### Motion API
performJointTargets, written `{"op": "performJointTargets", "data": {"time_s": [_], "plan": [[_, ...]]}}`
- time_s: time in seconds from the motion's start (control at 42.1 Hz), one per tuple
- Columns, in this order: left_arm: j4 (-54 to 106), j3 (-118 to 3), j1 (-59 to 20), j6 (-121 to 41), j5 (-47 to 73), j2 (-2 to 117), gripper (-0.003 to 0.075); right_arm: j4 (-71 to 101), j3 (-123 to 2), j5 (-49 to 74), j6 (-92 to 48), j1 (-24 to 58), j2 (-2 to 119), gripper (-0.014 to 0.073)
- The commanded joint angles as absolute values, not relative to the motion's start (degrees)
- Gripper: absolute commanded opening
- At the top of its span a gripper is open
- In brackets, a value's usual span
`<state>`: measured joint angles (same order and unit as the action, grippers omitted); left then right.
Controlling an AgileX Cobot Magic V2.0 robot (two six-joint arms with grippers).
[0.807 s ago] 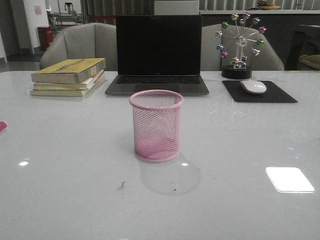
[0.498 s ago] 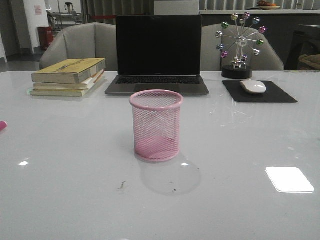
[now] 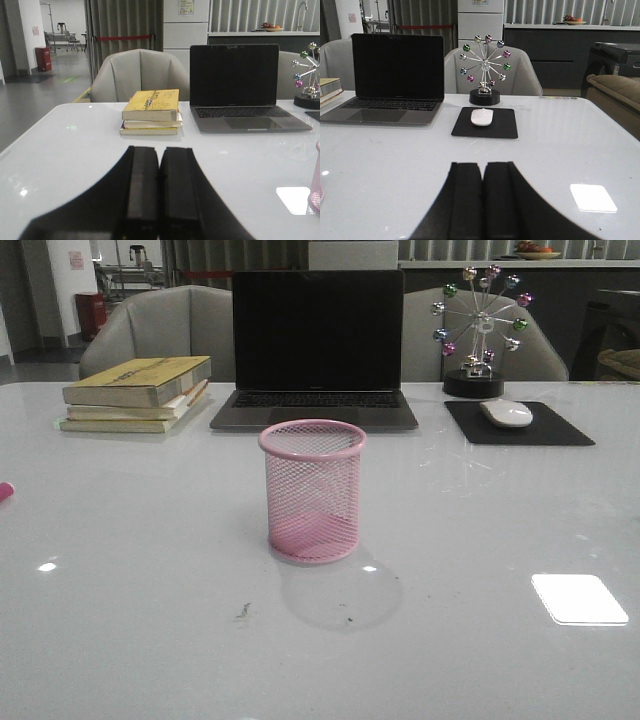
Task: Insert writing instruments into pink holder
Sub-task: 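Move the right gripper down over the green pen on the table, then close the right gripper on the green pen and lift it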
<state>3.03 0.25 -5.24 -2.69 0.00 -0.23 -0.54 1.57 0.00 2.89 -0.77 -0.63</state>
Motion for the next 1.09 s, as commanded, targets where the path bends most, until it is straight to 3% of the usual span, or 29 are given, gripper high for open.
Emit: {"op": "performJointTargets", "data": {"time_s": [0.0,0.237,0.641,0.878,1.068], "plan": [[3.4,0.0,-5.3,-2.2,-8.6,-1.4,0.0091,-0.9,1.1,-7.0,2.6,-1.3,-1.7,0.0056],[3.7,-12.4,-5.3,-2.2,-7.2,-1.2,0.0091,0.6,-11.4,-1.7,2.6,-1.2,-1.6,0.0056],[6.1,-41.5,-5.3,-2.2,18.7,11.5,0.0091,0.6,-38.3,23.2,2.6,-1.2,12.5,0.0056],[6.0,-43.5,-5.3,-2.2,31.2,18.7,0.0091,0.6,-41.0,39.0,2.6,-1.2,21.3,0.0056],[6.0,-40.5,-5.3,-2.2,35.5,22.3,0.0091,0.6,-38.4,44.7,2.6,-1.2,26.2,0.0056]]}}
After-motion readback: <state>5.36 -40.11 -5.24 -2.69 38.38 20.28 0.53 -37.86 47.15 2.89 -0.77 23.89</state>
